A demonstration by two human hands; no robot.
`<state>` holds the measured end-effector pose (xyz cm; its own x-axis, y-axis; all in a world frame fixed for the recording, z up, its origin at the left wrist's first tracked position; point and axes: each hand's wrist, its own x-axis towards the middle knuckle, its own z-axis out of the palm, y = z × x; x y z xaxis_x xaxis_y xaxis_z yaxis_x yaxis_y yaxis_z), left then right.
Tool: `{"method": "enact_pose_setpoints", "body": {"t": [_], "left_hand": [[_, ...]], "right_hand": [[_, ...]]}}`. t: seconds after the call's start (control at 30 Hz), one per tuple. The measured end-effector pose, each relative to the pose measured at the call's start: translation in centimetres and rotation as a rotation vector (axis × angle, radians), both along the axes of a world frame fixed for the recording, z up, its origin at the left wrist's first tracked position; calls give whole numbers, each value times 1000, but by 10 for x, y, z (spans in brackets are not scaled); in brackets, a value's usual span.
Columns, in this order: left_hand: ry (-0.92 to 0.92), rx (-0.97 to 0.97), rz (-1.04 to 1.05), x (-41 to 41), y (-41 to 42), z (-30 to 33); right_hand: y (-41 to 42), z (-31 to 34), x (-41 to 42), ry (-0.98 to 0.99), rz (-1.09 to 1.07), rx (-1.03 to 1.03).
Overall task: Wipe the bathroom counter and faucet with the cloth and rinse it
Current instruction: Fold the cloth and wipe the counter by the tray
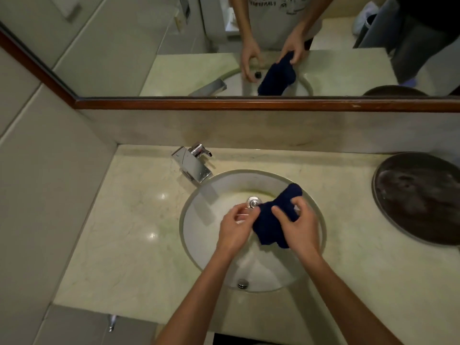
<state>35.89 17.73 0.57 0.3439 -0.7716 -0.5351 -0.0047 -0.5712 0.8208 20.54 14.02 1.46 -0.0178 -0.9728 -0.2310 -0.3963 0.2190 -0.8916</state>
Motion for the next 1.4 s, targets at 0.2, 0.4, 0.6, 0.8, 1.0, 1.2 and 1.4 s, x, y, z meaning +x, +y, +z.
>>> {"method": "enact_pose_setpoints", "body": {"t": [0.2, 0.4, 0.6, 0.8, 1.0, 1.2, 1.4], "left_hand": [[290, -61, 40, -40, -3, 3], [284, 70, 52, -20, 7, 4], [375, 174, -61, -19, 6, 35], [575, 263, 5, -7, 12, 40], [846, 281, 155, -4, 14, 32], [397, 80, 111, 21, -4, 21], [137, -45, 96, 28, -40, 7]], "right_hand": [[29, -12, -8, 92, 467, -39], [33, -26, -58, -211, 159, 109], [35, -57, -51, -721, 83, 723], [44, -68, -29, -746, -54, 864], [48, -57, -20, -972, -55, 1073], [8, -41, -18, -802, -230, 694], [-45, -14, -18, -357, -168, 204]]}}
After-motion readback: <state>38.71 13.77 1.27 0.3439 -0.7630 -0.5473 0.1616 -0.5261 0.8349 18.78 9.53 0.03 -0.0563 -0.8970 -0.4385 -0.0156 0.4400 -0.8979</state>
